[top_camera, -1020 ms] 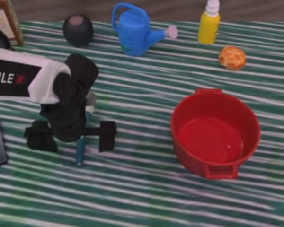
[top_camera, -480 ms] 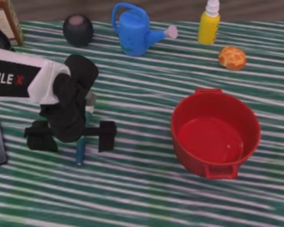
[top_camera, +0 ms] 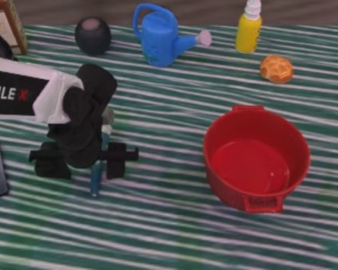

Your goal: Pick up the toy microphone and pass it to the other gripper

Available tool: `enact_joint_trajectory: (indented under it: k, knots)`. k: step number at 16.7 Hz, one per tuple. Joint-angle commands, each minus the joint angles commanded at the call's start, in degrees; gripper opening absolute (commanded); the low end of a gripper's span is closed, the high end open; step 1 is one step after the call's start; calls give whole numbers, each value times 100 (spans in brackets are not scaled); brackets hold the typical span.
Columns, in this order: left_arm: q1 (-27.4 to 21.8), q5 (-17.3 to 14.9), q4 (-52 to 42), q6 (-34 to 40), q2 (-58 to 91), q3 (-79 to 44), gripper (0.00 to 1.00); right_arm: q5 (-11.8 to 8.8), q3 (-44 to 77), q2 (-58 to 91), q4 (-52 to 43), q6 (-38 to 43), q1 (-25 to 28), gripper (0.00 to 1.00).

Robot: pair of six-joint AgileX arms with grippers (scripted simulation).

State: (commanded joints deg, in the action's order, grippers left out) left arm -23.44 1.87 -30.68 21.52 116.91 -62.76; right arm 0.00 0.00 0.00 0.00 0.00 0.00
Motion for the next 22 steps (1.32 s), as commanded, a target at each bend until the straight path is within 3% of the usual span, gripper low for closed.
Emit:
enact_joint_trajectory:
  k: [2,13,17,22]
  knots:
    - [0,0,0,0,0,0,0,0,0,0,0,0,0,100]
    - [-19,39,-36,-145,-422,-87,0,0,0,0,0,0,0,100]
    - [-5,-340,1017,-432,-630,148,0,0,0,0,0,0,0,100]
    - [60,-1106,3337,-1003,-1123,731,0,0,0,0,0,0,0,100]
